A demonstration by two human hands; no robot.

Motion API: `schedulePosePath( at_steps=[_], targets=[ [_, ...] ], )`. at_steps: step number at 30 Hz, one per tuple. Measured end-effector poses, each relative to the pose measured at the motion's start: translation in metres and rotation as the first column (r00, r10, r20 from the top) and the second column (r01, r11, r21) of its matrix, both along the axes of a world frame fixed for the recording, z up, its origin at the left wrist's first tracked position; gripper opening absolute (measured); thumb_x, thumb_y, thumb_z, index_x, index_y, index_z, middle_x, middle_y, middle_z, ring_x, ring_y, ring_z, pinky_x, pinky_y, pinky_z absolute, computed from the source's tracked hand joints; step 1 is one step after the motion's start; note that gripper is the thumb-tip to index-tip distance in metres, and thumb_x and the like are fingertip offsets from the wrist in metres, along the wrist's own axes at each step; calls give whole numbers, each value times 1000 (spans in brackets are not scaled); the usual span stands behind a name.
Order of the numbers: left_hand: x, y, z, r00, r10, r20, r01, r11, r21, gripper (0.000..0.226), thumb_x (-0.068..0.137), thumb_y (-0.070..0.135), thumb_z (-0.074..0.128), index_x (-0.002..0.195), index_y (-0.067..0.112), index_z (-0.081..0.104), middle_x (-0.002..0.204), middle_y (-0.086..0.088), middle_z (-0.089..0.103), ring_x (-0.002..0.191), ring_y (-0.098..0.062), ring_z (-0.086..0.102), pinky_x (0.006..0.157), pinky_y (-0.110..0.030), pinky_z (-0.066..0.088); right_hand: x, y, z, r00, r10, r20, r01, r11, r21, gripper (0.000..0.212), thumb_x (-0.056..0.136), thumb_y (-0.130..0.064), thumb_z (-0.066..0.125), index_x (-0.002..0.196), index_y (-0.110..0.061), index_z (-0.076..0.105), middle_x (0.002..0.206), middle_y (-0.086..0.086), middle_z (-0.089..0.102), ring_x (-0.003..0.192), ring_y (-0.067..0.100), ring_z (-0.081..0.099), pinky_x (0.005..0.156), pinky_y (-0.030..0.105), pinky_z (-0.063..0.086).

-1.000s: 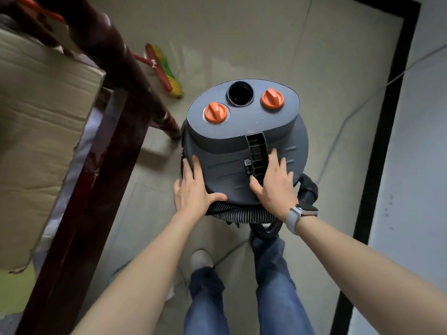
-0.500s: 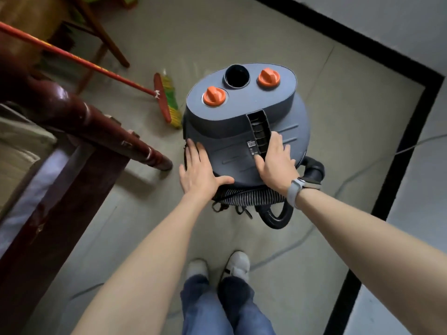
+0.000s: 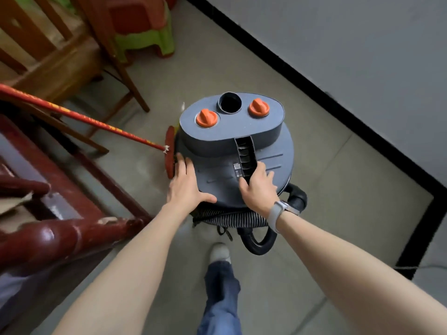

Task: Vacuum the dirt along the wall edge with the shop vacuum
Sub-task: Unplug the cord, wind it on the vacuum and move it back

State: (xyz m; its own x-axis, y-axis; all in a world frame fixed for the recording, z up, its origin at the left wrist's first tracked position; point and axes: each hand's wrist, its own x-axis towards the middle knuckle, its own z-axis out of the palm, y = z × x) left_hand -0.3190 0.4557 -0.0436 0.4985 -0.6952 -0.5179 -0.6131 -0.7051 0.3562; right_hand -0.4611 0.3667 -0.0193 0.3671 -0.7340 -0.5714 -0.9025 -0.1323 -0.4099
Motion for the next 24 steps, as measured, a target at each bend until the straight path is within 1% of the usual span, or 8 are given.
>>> schedulePosePath(
  at_steps=[5,9,12,16,19,24],
  targets=[
    [64,-72,0,997,-15,72,13,999,32,131,58,56,79,148,8,-2,157,-12,-11,140,-33,23,107,-44,34,67,-77,2,999,41,5,-41,999,-6,49,97,-26,41,137,-3,22,139,18,36,136,45,19,103,61,28],
    [105,-123,-2,993,36,116,-39,999,29,129,58,61,76,148,9,0,157,-12,-10,139,-34,24,109,-47,33,115,-140,2,994,112,11,-112,993,-24,50,98,-26,40,138,-4,20,140,18,35,136,45,18,104,62,28],
    [130,-164,-1,986,107,125,-110,994,19,129,58,65,74,148,11,0,157,-10,-11,139,-34,26,107,-46,34,150,-191,7,987,160,11,-160,987,-6,53,99,-26,39,142,-6,16,142,22,29,135,48,21,106,61,26],
    [163,-218,0,967,216,138,-220,976,11,127,61,68,70,149,9,-2,157,-11,-12,141,-31,23,108,-42,31,200,-261,7,963,267,26,-268,964,-1,57,101,-26,36,147,-8,8,154,18,16,141,46,9,111,61,17],
    [190,-258,-1,935,335,115,-337,942,-5,125,63,66,69,149,10,-3,156,-9,-16,142,-29,21,106,-43,32,242,-315,-2,916,397,61,-395,918,-45,56,100,-28,37,145,-7,11,152,15,23,139,43,13,110,62,18],
    [247,-305,-6,894,440,88,-440,898,-18,121,68,67,65,149,10,-5,155,-11,-21,143,-31,16,107,-42,31,319,-372,-6,863,498,83,-491,866,-91,52,98,-24,39,142,-7,15,146,14,31,136,42,19,106,62,23]
  ],
)
